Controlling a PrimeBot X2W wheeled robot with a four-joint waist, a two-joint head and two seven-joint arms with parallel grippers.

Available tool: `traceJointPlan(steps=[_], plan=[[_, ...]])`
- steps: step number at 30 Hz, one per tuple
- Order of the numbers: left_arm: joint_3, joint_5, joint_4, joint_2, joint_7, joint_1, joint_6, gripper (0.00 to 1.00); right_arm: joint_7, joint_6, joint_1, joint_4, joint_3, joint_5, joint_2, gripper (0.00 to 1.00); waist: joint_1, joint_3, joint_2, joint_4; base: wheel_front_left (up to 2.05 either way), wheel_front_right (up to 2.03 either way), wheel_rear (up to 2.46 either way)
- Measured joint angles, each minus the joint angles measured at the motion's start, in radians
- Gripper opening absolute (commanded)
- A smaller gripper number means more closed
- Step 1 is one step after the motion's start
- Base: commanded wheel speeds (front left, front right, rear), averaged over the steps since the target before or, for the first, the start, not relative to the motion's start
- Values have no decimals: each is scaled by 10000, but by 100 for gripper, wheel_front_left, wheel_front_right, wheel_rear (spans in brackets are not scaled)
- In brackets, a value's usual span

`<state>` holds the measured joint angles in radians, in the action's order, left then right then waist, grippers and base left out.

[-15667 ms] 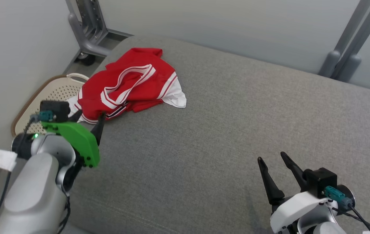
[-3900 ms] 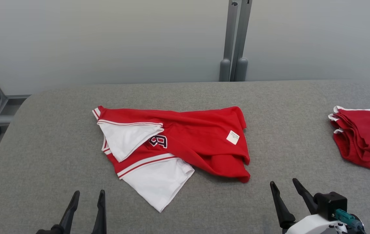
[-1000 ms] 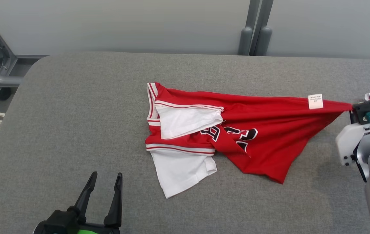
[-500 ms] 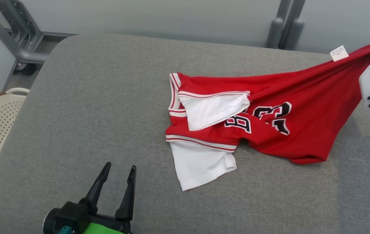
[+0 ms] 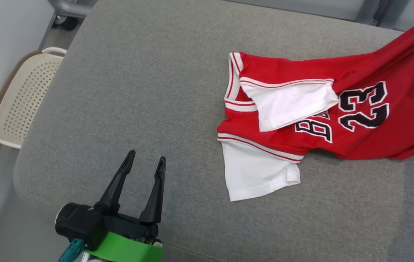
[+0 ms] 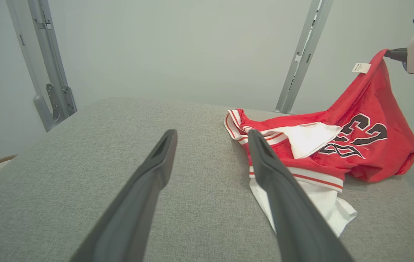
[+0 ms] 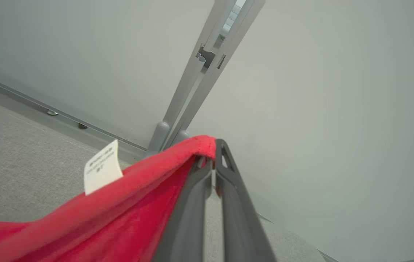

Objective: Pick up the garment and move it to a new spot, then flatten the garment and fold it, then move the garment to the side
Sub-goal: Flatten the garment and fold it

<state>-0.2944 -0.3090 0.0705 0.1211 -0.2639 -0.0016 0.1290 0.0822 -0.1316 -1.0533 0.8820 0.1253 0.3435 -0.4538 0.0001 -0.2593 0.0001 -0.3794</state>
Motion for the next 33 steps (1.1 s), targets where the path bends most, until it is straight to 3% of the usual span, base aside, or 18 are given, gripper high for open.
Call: traceJointPlan(steps=[4, 5, 6, 16, 26, 33], plan=[[-82, 23, 113, -63, 0, -206, 0, 100, -10, 0, -282, 10, 270, 199, 174, 0, 0, -410, 0, -401, 0, 0, 0], [-82, 25, 117, -69, 0, -224, 0, 100, -59, 0, -283, 56, 274, 226, 280, 25, 0, -501, 0, -499, 0, 0, 0], [-81, 25, 111, -79, 0, -229, 0, 100, -54, 0, -288, 146, 297, 230, 397, 100, 0, -580, -1, -588, 0, 0, 0], [173, 35, -123, -144, 0, -247, 0, 100, 100, 0, -24, 1430, -180, -159, 646, 100, 0, -708, 0, -892, 0, 0, 0], [337, 33, -474, -44, 0, 2, 0, 100, -761, 0, 1041, 1743, -813, -1390, 727, 100, 0, 47, 0, -117, 0, 0, 0], [497, 21, -709, 15, 0, 356, 0, 100, -1227, 0, 2837, 1053, -1011, -2454, 882, 100, 0, 825, 0, 464, 0, 0, 0]])
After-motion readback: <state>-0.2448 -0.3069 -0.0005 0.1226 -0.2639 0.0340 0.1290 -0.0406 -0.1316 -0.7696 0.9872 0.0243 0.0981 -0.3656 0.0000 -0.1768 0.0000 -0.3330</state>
